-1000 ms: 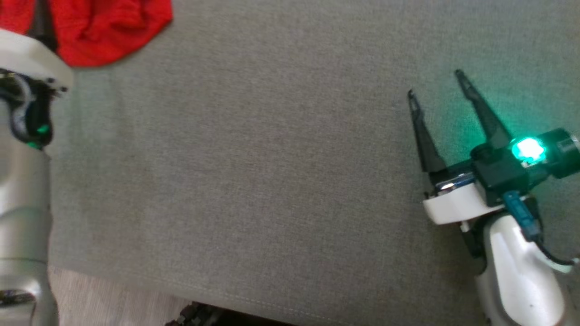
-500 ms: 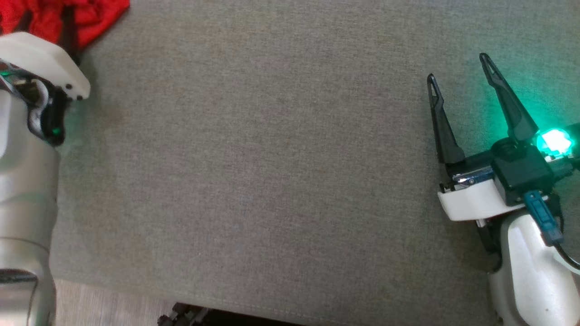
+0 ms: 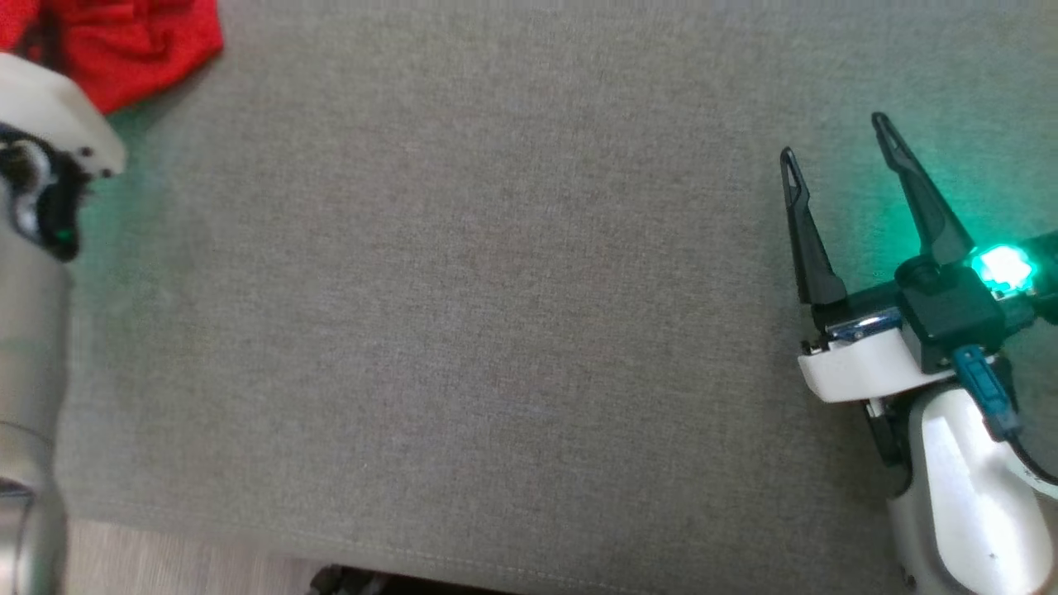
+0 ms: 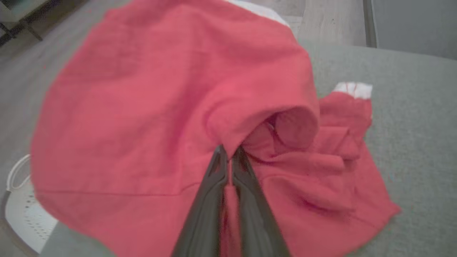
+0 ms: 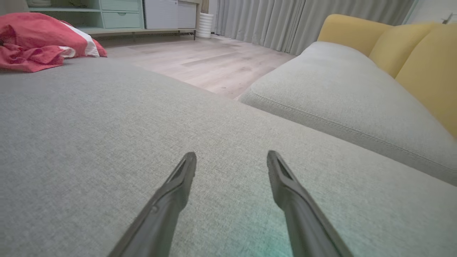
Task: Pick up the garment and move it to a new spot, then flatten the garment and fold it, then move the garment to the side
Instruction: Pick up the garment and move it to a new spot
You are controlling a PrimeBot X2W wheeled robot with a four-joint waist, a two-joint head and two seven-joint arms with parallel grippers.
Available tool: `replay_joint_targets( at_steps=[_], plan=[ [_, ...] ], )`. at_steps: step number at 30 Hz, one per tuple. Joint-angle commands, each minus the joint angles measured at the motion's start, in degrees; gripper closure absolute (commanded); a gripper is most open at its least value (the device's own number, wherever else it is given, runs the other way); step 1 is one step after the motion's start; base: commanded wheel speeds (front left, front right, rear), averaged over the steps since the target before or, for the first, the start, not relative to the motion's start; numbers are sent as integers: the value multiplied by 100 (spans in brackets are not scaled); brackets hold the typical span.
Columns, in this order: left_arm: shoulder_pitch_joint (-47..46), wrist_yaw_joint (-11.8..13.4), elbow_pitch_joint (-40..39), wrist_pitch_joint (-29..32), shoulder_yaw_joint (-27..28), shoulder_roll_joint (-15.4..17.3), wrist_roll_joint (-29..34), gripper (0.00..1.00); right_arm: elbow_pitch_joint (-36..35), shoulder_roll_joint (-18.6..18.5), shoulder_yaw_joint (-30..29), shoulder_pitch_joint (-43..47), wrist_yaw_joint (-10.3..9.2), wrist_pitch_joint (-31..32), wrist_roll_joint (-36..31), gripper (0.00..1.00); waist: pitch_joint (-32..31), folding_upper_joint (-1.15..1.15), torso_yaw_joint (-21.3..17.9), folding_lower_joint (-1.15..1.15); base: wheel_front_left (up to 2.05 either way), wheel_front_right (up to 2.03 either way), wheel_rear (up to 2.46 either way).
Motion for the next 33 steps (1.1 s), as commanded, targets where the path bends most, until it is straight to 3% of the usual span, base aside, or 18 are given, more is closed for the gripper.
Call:
replay_joint_targets(
  at_steps=[1, 10, 16, 20, 25, 29, 33],
  plan=[
    [-141, -33, -183, -133, 35, 568, 88, 100, -46, 98, 99, 20, -4, -131, 93, 0, -379, 0, -51, 0, 0, 0, 0],
    [-309, -166, -907, -58, -400, 838, 222, 100, 574, 107, -109, 186, -4, -503, 657, 0, -1476, 0, -273, 0, 0, 0, 0],
    [-224, -188, -2068, 302, -854, 617, 44, 100, 1035, 107, -205, 473, -4, -735, 1085, 0, -2251, 0, -601, 0, 0, 0, 0],
    [5, -190, -2991, 701, -1199, 275, -250, 100, 1288, 108, -239, 646, -4, -846, 1320, 0, -2631, 0, -891, 0, 0, 0, 0],
    [352, -55, -3956, 1047, -1342, -514, -780, 100, 1478, 108, -255, 755, -4, -927, 1499, 0, -2881, 0, -1256, 0, 0, 0, 0],
    [745, 210, -4480, 963, -1473, -1196, -1049, 100, 1525, 108, -265, 751, -4, -959, 1590, 0, -2849, 0, -1484, 0, 0, 0, 0],
    [1378, 419, -4629, 566, -1693, -1561, -1312, 100, 1559, 108, -213, 675, -4, -975, 1632, 0, -2668, 0, -1683, 0, 0, 0, 0]
  ],
)
